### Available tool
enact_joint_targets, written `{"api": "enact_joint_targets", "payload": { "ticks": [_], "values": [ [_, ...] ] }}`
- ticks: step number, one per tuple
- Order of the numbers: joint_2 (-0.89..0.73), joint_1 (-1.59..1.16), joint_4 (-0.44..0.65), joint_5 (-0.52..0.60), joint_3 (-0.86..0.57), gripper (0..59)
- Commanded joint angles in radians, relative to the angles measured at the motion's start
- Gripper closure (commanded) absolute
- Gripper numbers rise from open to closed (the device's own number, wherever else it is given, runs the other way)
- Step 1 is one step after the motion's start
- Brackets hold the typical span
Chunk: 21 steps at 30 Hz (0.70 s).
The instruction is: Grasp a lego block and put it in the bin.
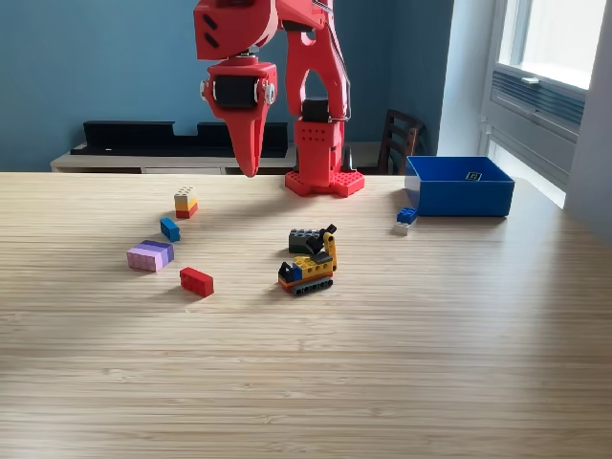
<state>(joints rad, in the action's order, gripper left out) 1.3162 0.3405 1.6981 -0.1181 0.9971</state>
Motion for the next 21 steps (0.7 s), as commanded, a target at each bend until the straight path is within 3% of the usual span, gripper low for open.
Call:
{"api": "enact_joint_targets", "payload": {
  "ticks": [1,21],
  "values": [
    [0.100,0.011,-0.014,-0.006,-0.051,58.5],
    [0.095,0.075,-0.032,-0.021,-0.046,58.5]
  ]
}}
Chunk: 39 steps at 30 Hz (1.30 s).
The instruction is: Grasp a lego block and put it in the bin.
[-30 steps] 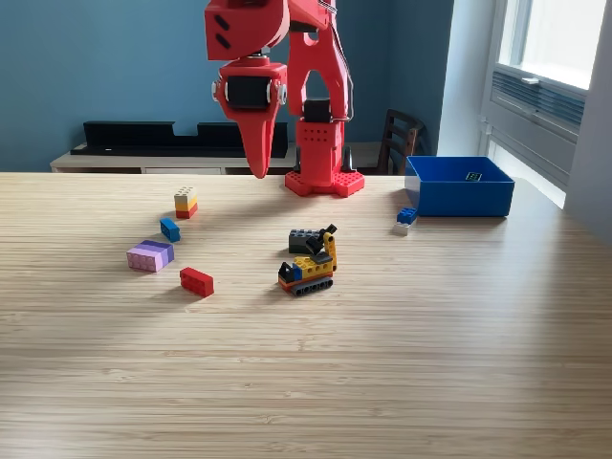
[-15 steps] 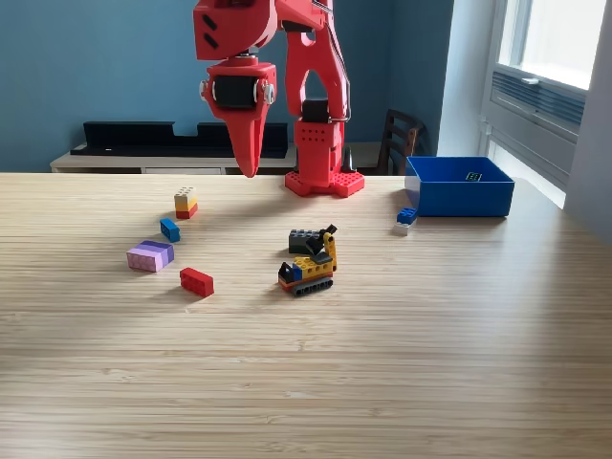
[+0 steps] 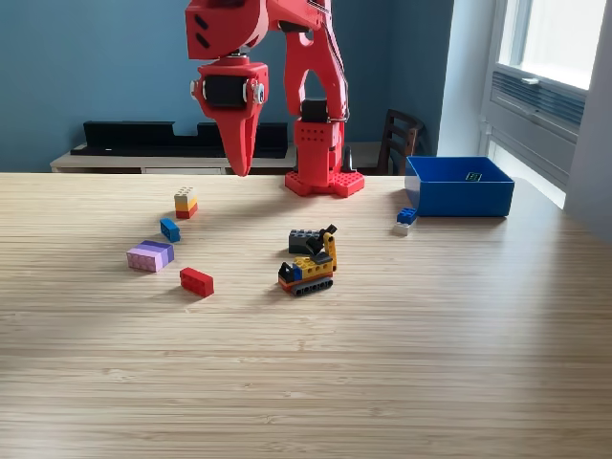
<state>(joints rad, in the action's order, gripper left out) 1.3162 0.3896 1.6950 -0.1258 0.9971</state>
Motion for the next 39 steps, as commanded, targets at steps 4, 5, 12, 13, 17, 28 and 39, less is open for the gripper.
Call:
{"api": "enact_joint_targets", "payload": {
  "ticks": [4,5,12,13,17,28,39],
  "values": [
    [0.095,0.046,-0.043,-0.018,-0.037,58.5],
    [0.095,0.048,-0.044,-0.018,-0.035,58.5],
    [0.095,-0.011,-0.048,-0.009,0.014,58.5],
    [0.095,-0.031,-0.048,-0.008,0.028,58.5],
    [0.109,-0.143,-0.046,-0.015,0.089,58.5],
    [0.110,-0.551,-0.048,-0.040,0.170,58.5],
    [0.112,-0.954,-0.169,-0.126,0.272,58.2]
  ]
}}
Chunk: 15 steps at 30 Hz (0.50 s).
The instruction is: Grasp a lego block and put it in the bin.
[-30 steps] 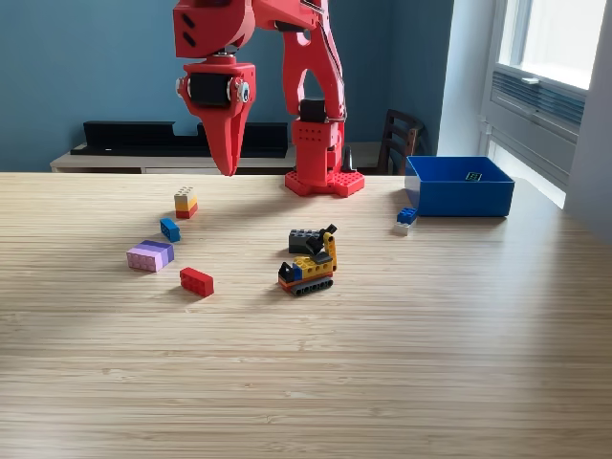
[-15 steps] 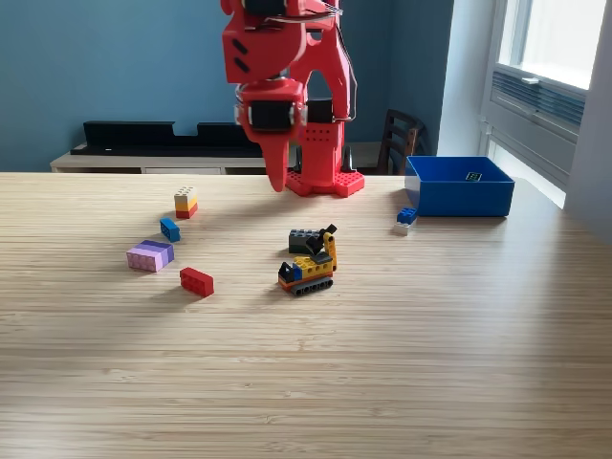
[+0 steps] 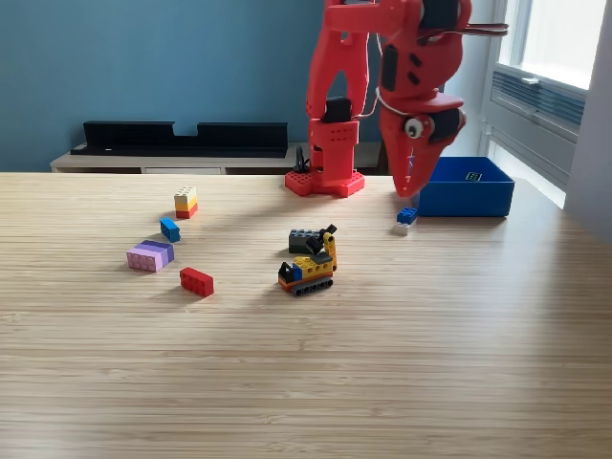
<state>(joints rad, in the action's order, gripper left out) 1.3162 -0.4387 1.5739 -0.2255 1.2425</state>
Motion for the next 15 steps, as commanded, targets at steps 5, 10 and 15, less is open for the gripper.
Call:
{"api": "enact_joint_targets", "payload": {
  "ticks": [5,10,15],
  "values": [
    [0.112,-0.186,-0.061,-0.028,0.020,57.0],
    [0.146,-0.229,-0.061,-0.060,0.017,48.8],
    [0.247,-0.253,-0.061,-0.097,0.098,40.8]
  ]
}}
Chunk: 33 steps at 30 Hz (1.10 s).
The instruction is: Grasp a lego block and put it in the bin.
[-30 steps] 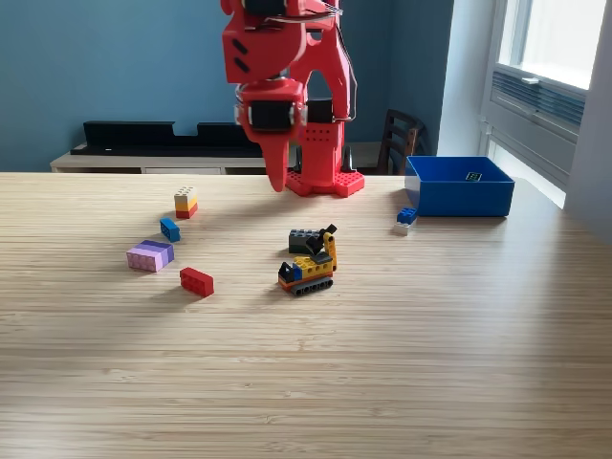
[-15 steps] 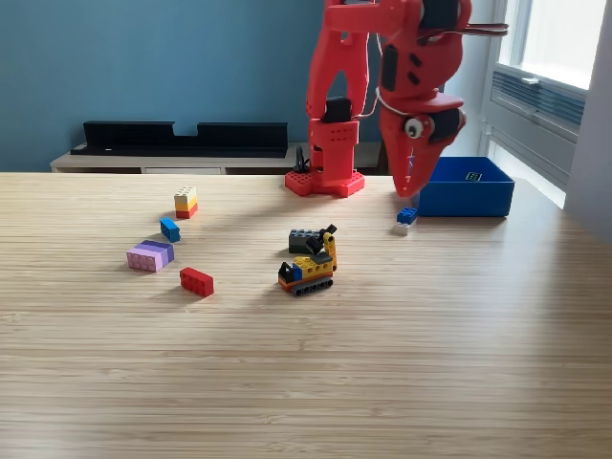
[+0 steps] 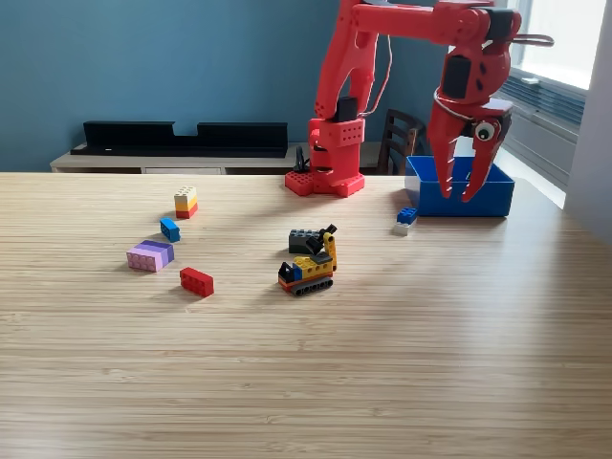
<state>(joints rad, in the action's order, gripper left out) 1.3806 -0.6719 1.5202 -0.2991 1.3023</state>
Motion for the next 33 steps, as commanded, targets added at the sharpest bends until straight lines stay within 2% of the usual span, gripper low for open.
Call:
{"api": "enact_joint_targets", "payload": {
  "ticks": [1,8,19,25,33],
  "values": [
    [0.202,-0.021,-0.008,-0.031,0.060,39.9],
    [0.345,-0.015,-0.002,-0.104,0.258,35.5],
    [0.615,0.026,-0.029,-0.169,0.555,34.0],
    [0.746,0.086,-0.193,-0.235,0.775,25.7],
    [0.804,0.103,-0.383,-0.252,0.983,24.4]
  ]
}}
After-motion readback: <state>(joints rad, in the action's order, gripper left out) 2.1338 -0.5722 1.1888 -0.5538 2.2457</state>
